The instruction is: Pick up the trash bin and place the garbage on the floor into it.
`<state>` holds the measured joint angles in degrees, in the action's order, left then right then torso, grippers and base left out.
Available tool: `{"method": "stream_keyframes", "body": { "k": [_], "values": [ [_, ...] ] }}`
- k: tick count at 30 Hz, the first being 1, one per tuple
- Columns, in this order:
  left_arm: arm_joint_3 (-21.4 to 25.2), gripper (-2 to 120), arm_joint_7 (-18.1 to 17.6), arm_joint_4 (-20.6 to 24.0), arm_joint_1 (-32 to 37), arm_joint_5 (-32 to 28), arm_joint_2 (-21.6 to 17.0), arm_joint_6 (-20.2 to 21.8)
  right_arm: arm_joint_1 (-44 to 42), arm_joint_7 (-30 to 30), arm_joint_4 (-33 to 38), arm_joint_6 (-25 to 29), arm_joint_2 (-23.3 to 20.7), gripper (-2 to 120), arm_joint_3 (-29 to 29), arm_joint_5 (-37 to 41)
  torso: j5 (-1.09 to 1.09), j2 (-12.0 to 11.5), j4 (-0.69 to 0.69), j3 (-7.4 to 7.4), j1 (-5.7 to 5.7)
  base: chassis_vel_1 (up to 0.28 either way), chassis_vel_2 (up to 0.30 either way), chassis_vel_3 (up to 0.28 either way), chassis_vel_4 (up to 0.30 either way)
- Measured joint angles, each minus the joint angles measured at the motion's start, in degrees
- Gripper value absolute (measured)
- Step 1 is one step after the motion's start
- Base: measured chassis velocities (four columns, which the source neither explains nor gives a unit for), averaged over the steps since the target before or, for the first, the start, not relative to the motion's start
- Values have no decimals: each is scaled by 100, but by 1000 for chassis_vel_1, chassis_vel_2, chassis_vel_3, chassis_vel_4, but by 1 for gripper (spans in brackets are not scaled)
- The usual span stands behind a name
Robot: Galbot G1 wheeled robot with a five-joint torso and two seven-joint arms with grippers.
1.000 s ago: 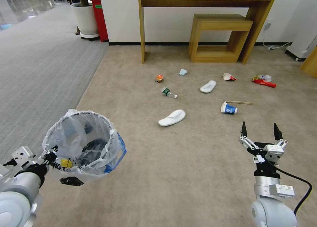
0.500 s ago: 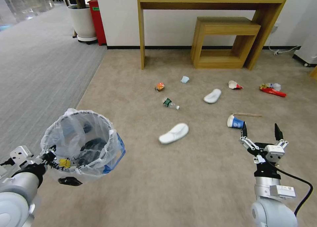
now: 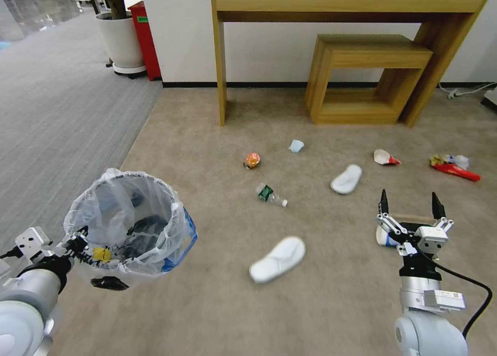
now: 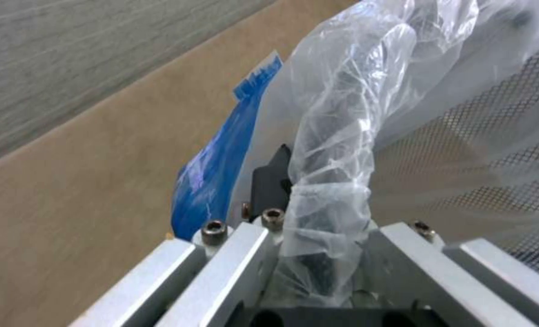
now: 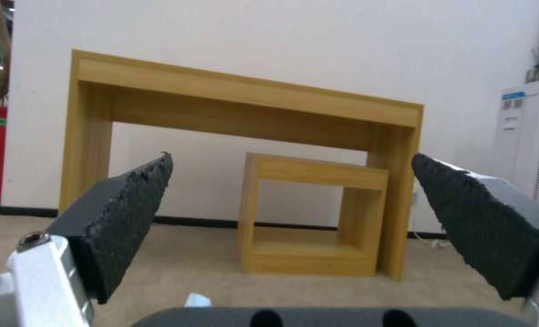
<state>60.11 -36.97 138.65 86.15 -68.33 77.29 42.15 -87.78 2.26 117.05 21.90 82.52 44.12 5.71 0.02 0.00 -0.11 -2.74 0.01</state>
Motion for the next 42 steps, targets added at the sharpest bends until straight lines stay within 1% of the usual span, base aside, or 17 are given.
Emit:
{"method": "stream_keyframes", "body": {
  "k": [2,5,8,16,20,22,23,25,26,29,30,33,34,36,37,39,42],
  "values": [
    [-13,1,4,-3,0,12,20,-1,2,15,-28,0,-3,100,-10,1,-5,0,1,1,0,-348,361,343,-351],
    [-31,1,4,-8,-2,30,36,0,-3,54,-54,-2,-7,100,-25,4,1,0,0,0,1,-343,357,335,-339],
    [-42,1,6,-12,-6,45,46,-2,-1,78,-72,-9,-12,100,-29,2,-4,-1,0,-1,1,-314,293,265,-275],
    [-73,1,24,-16,2,93,80,-1,-48,331,-117,-299,-60,100,-112,97,-1,0,-1,2,1,-61,53,55,-53],
    [-77,1,30,-26,14,111,87,-1,-137,546,-75,-712,-169,100,-311,403,-2,0,0,2,0,61,-53,-37,67],
    [-82,1,39,-33,16,116,87,-1,-149,912,-8,-1088,-247,100,-466,565,-1,0,0,2,0,0,0,0,0],
    [-82,1,39,-33,16,116,87,-1,-149,912,-8,-1088,-247,100,-466,565,-1,0,0,2,0,0,0,0,0],
    [-83,1,44,-42,17,118,81,-1,-152,1397,106,-1673,-356,100,-653,949,-2,0,0,1,0,0,0,0,0],
    [-83,1,44,-42,17,118,81,-1,-152,1397,106,-1673,-356,100,-653,949,-2,0,0,1,0,0,0,0,0],
    [-80,1,49,-57,15,121,43,-1,-133,2280,382,-3032,-661,100,-1060,2234,-2,0,0,1,0,0,0,0,0],
    [-80,1,49,-57,15,121,43,-1,-133,2280,382,-3032,-661,100,-1060,2234,-2,0,0,1,0,0,0,0,0],
    [-78,1,50,-79,7,128,14,-1,-9,2903,475,-3865,-883,100,-1384,3238,-2,0,0,0,1,0,0,0,0],
    [-78,1,50,-79,7,128,14,-1,-9,2903,475,-3865,-883,100,-1384,3238,-2,0,0,0,1,0,0,0,0],
    [-85,1,50,-96,-3,151,3,-1,108,3288,558,-4404,-961,100,-1591,4236,-2,0,0,0,0,0,0,0,0],
    [-85,1,50,-96,-3,151,3,-1,108,3288,558,-4404,-961,100,-1591,4236,-2,0,0,0,0,0,0,0,0],
    [-116,1,53,-121,-14,204,-2,-1,309,3719,585,-4901,-947,100,-1873,5223,-2,0,0,0,1,0,0,0,0],
    [-123,1,53,-130,-22,230,-8,-1,437,4061,565,-5151,-895,100,-2056,5706,-2,0,0,0,0,0,0,0,0]
  ]
}}
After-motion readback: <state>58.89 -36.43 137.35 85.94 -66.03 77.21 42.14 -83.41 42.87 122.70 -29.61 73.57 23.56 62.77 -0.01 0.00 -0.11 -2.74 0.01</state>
